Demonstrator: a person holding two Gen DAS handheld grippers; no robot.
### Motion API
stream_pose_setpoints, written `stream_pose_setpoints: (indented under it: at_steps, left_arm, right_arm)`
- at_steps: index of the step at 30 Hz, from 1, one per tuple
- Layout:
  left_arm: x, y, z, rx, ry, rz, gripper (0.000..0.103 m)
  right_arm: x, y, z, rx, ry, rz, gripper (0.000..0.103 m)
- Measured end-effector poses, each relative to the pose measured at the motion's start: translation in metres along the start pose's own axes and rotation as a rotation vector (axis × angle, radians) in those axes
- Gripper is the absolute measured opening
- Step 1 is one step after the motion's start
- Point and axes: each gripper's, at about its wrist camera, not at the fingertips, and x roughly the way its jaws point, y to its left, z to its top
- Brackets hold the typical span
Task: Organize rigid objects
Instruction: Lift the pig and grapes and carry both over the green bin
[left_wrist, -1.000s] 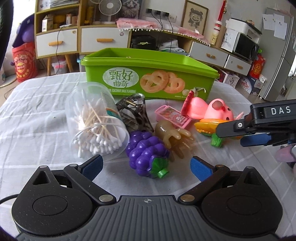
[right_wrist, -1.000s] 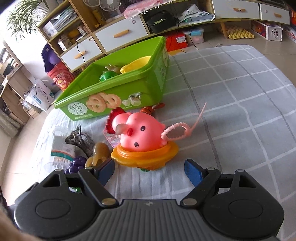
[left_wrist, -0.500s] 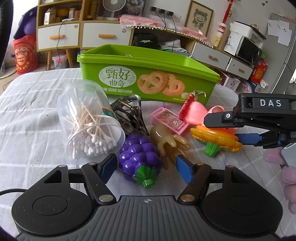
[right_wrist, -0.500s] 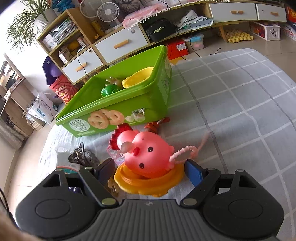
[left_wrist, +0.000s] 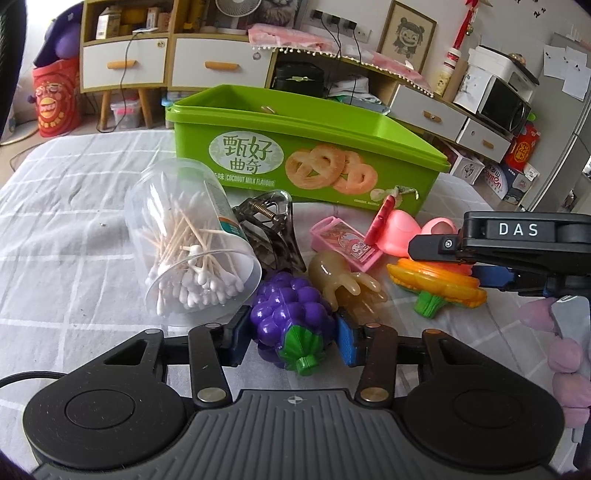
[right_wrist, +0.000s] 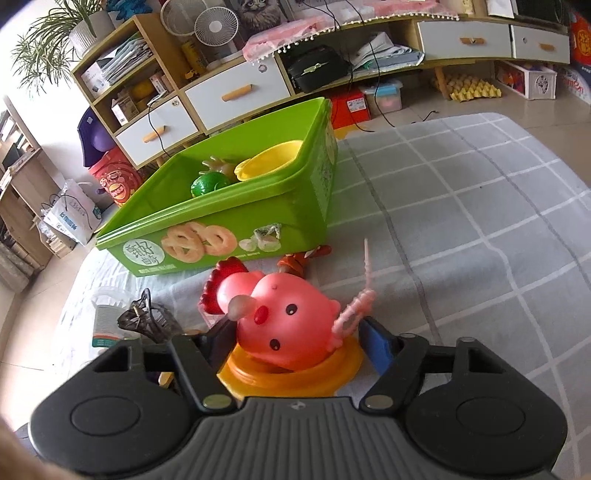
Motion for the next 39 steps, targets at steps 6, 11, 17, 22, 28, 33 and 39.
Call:
stream_pose_setpoints:
  at_steps: [6, 11, 17, 22, 28, 33, 39]
  left_arm:
    - [-0.006, 0.001, 0.002, -0.002, 0.0, -0.015, 0.052]
    - [-0.012, 0.003, 0.005, -0.015, -0.007, -0.026, 0.052]
    - [-0.019, 0.002, 0.008, -0.027, -0.017, -0.042, 0.052]
    - [-0.024, 0.001, 0.011, -0.033, -0.025, -0.058, 0.052]
    - [-0.03, 0.0, 0.015, -0.038, -0.039, -0.077, 0.051]
    - [-0.034, -0.002, 0.019, -0.042, -0.049, -0.09, 0.051]
    - [-0.04, -0.002, 0.026, -0.049, -0.083, -0.09, 0.051]
  right_arm:
    - [-0.005, -0.001, 0.002, 0.019, 0.041, 0.014, 0.042]
    - [-0.01, -0.009, 0.002, 0.085, 0.085, 0.03, 0.041]
    - [-0.018, -0.018, 0.002, 0.145, 0.115, 0.052, 0.041]
    - [-0.027, -0.02, 0.004, 0.18, 0.123, 0.091, 0.041]
    - [-0.039, -0.021, 0.009, 0.203, 0.116, 0.128, 0.041]
    - [-0.047, -0.023, 0.012, 0.225, 0.105, 0.153, 0.041]
    - [-0.055, -0.021, 0.018, 0.229, 0.082, 0.173, 0.041]
